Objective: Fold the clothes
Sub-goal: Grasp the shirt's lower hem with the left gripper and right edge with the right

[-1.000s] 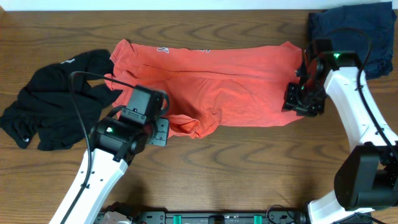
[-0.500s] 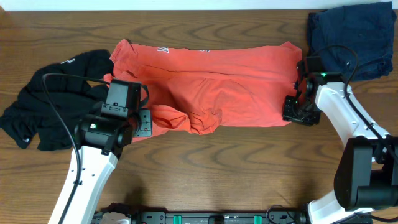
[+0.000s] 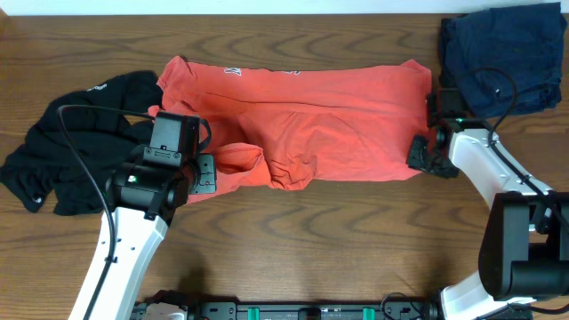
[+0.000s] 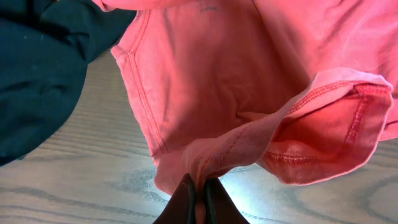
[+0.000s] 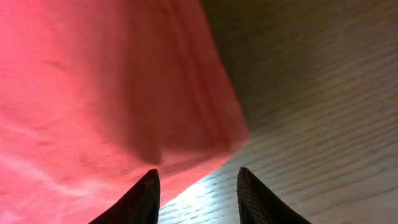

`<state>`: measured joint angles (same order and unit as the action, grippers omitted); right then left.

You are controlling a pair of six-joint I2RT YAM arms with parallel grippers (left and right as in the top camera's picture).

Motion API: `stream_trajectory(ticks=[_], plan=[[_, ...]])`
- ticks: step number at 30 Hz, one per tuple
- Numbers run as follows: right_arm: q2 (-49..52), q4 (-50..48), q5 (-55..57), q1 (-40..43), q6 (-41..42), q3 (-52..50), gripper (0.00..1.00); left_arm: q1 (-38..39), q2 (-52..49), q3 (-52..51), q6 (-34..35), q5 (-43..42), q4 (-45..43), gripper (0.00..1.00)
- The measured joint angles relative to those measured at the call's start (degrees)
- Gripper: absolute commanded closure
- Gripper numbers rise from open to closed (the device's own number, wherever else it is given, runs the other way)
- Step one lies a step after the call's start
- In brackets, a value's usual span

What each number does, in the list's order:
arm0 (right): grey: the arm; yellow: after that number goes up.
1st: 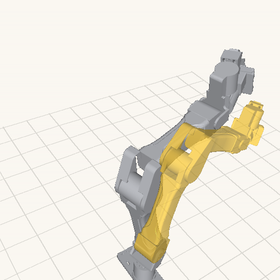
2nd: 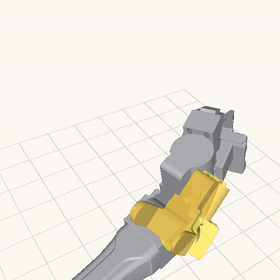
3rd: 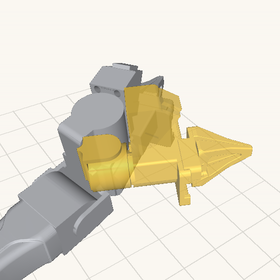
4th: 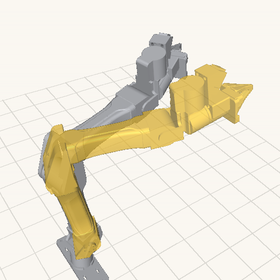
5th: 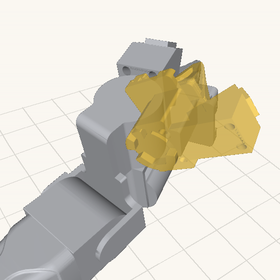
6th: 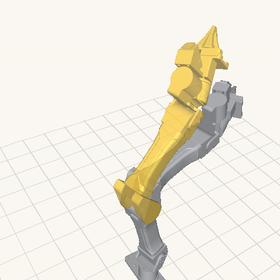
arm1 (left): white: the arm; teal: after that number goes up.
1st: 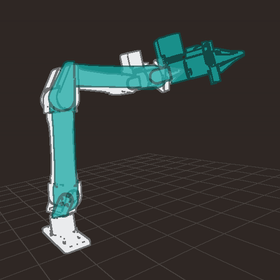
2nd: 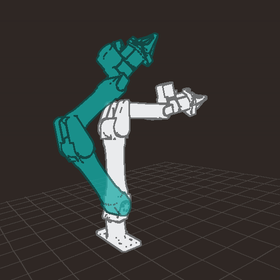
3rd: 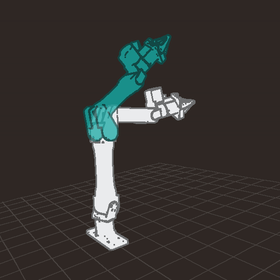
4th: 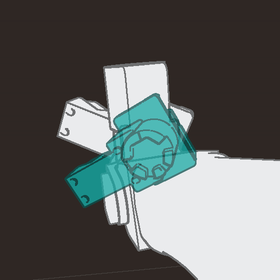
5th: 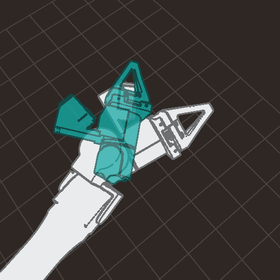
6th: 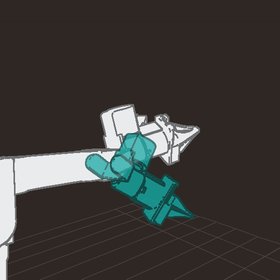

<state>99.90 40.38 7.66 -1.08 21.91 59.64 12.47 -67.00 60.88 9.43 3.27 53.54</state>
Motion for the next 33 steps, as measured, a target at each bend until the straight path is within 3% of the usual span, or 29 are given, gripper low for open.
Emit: stream_trajectory(ticks=[12, 33], plan=[[0.0, -7.7, 0.1, 3.5, 0.3, -3.8, 0.64, 0.0, -0.7, 0.0, 0.0, 0.0, -0.5, 0.94], [0.0, -10.7, -5.4, 3.3, 1.1, -4.7, 0.67, 0.0, -0.8, 0.0, 0.0, 0.0, -0.7, 0.94]])
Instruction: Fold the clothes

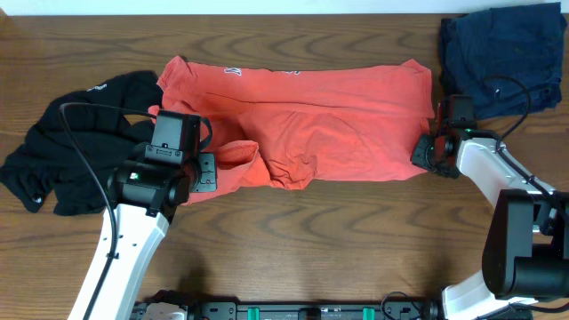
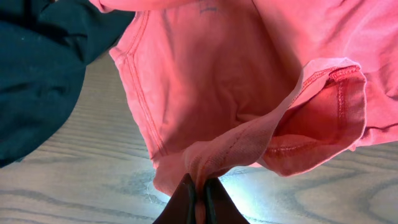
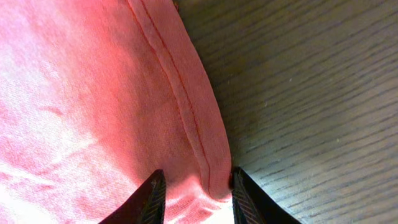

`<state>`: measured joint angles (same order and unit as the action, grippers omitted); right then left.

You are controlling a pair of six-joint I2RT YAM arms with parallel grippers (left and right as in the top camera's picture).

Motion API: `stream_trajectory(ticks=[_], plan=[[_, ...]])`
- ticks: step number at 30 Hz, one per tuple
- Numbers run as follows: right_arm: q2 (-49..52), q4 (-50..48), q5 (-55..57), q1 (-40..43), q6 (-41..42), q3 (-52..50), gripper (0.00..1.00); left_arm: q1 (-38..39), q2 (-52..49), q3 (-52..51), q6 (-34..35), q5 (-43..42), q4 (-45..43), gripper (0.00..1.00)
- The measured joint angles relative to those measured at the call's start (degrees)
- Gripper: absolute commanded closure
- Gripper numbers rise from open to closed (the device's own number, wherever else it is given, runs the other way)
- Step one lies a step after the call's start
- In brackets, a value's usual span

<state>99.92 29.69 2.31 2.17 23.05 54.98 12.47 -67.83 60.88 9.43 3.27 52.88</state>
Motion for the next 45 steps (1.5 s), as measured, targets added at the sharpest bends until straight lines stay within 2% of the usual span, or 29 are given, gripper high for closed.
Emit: stream_trajectory(ticks=[11, 20, 22, 25, 27, 30, 34, 38, 45], plan=[[0.0, 4.9, 2.1, -0.5, 0.0, -0.1, 0.66, 0.0, 0.0, 0.0, 0.0, 0.0, 0.0, 0.94], [-0.2, -2.2, 2.7, -0.5, 0.0, -3.0, 0.66, 0.0, 0.0, 0.0, 0.0, 0.0, -0.1, 0.94], [-0.5, -3.2, 2.7, -0.5, 0.1, -3.6, 0.71, 0.0, 0.0, 0.0, 0.0, 0.0, -0.1, 0.94], [-0.7, -3.9, 2.8, -0.5, 0.2, -4.1, 0.91, 0.0, 0.0, 0.0, 0.0, 0.0, -0.1, 0.94], [-0.8, -3.9, 2.6, -0.5, 0.7, -4.1, 0.99, 0.0, 0.0, 0.0, 0.0, 0.0, -0.1, 0.95], [-0.9, -3.2, 2.3, -0.6, 2.1, -4.1, 0.99, 0.0, 0.0, 0.0, 0.0, 0.0, -0.3, 0.94], [-1.5, 1.4, 2.0, -0.6, 3.3, -3.7, 0.99, 0.0, 0.0, 0.0, 0.0, 0.9, 0.0, 0.94], [-2.8, 10.4, 1.5, -0.2, 3.8, -2.9, 0.99, 0.0, 0.6, 0.0, 0.2, 3.4, 1.6, 0.94], [-12.7, 20.2, 0.4, 5.8, 2.4, 2.6, 0.99, -4.6, 7.5, 2.2, 4.4, 11.5, 3.9, 0.94]])
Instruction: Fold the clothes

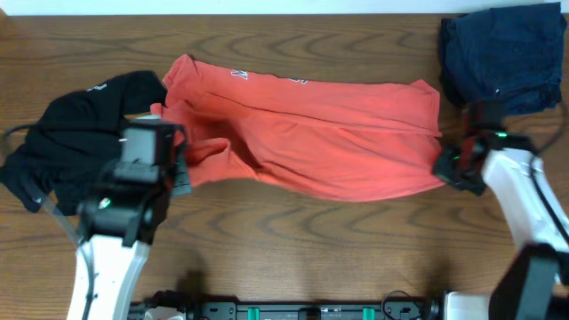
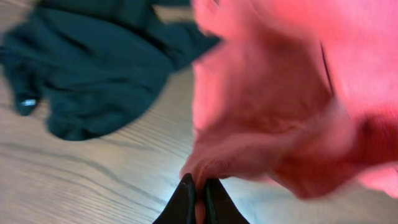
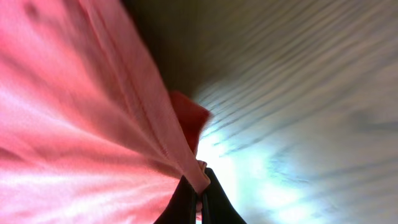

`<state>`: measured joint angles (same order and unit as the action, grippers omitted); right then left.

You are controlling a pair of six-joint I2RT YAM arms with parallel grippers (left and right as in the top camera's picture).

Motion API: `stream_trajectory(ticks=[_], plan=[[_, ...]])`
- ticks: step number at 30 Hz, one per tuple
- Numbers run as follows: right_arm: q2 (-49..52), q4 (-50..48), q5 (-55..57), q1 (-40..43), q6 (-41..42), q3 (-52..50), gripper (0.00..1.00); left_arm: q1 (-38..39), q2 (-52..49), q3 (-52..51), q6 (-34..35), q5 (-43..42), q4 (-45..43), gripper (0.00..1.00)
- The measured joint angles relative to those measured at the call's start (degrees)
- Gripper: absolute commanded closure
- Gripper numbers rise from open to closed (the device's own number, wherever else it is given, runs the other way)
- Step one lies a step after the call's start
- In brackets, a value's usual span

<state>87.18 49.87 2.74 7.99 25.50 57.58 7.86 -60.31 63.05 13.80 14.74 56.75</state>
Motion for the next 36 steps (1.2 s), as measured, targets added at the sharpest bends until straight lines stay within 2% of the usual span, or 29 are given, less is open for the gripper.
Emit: stream_trajectory(ticks=[5, 10, 16, 21, 26, 36], plan=[[-6.5, 5.4, -3.3, 6.7, -3.8, 3.5, 0.99, -2.6, 4.7, 0.7, 1.5, 2.0, 0.1, 0.94], [-8.2, 10.1, -7.0, 11.5, -7.3, 3.7, 0.98, -2.6, 6.4, 0.7, 1.9, 2.2, 1.4, 0.94], [-8.2, 13.6, -9.2, 12.0, -10.2, 3.7, 0.99, -2.6, 8.9, 0.7, 2.1, 2.2, 3.1, 0.94], [-8.2, 11.8, -10.6, 12.0, -11.3, 3.7, 0.99, -2.6, 9.4, 0.7, 2.4, 1.6, 0.2, 0.94], [-8.2, 6.6, -11.6, 11.8, -11.6, 3.7, 0.98, -2.6, 4.7, 0.7, 2.6, 0.2, -5.3, 0.94], [-7.8, -3.7, -11.8, 9.3, -11.9, 3.7, 0.96, -2.6, -12.3, 0.7, 2.1, -2.4, -21.2, 0.94]])
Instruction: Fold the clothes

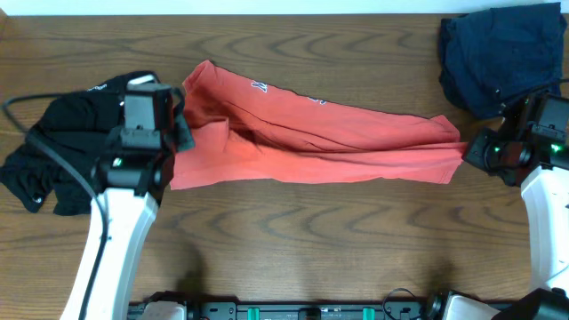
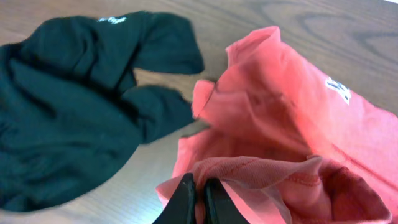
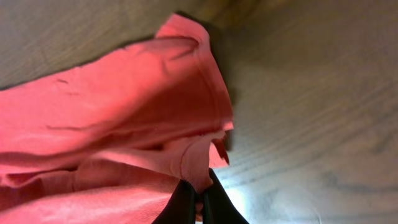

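Observation:
A coral-red shirt is stretched in a long band across the wooden table, lifted between both arms. My left gripper is shut on a bunched fold of the shirt at its left end, next to the black garment. At the far right my right gripper is shut on the shirt's other end, seen pinched between the dark fingers. In the overhead view the right arm stands just past the shirt's right tip.
A crumpled black garment lies at the left, touching the shirt's left end. A dark blue garment sits at the back right corner. Bare wood table runs along the front, with the arm bases at the front edge.
Both grippers have moved outward and away from me with the shirt still held. The shirt is now pulled into a narrower, longer band, its right tip farther right.
The shirt lay rumpled on the table, my left gripper shut on its lower left part and my right gripper open at its right corner. The right gripper then straddled the hem, then was shut on it. Now both hold the shirt stretched between them.

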`<state>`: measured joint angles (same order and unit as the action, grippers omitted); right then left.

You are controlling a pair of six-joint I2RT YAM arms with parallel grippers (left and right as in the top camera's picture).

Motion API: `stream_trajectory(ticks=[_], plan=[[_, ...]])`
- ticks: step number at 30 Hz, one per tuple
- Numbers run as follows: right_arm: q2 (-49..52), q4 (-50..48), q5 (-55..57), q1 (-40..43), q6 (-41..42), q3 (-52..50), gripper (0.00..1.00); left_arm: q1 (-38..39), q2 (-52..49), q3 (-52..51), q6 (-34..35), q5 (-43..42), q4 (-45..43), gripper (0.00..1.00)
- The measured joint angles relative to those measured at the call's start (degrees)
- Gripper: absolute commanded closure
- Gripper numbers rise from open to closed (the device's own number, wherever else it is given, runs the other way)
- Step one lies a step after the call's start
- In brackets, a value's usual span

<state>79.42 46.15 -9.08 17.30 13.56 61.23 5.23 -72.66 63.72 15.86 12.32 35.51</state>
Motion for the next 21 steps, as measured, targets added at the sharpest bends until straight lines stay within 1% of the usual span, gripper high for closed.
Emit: stream_trajectory(ticks=[5, 11, 17, 21], plan=[[3.2, -3.2, 1.7, -0.2, 0.0, 0.0, 0.96, 0.0, -5.6, 0.0, -0.6, -0.2, -7.8, 0.94], [11.1, -10.0, 1.9, -0.2, 0.0, 0.0, 0.97, 0.0, -10.9, 0.0, -0.7, -0.2, -16.0, 0.94], [16.4, -15.4, 0.9, -0.6, 0.0, 0.0, 0.97, 0.0, -14.8, 0.0, -0.8, -0.3, -21.6, 0.94], [19.3, -17.4, 0.9, -1.0, 0.0, 0.0, 0.97, 0.0, -16.9, 0.0, -0.8, -0.6, -23.4, 0.94]])
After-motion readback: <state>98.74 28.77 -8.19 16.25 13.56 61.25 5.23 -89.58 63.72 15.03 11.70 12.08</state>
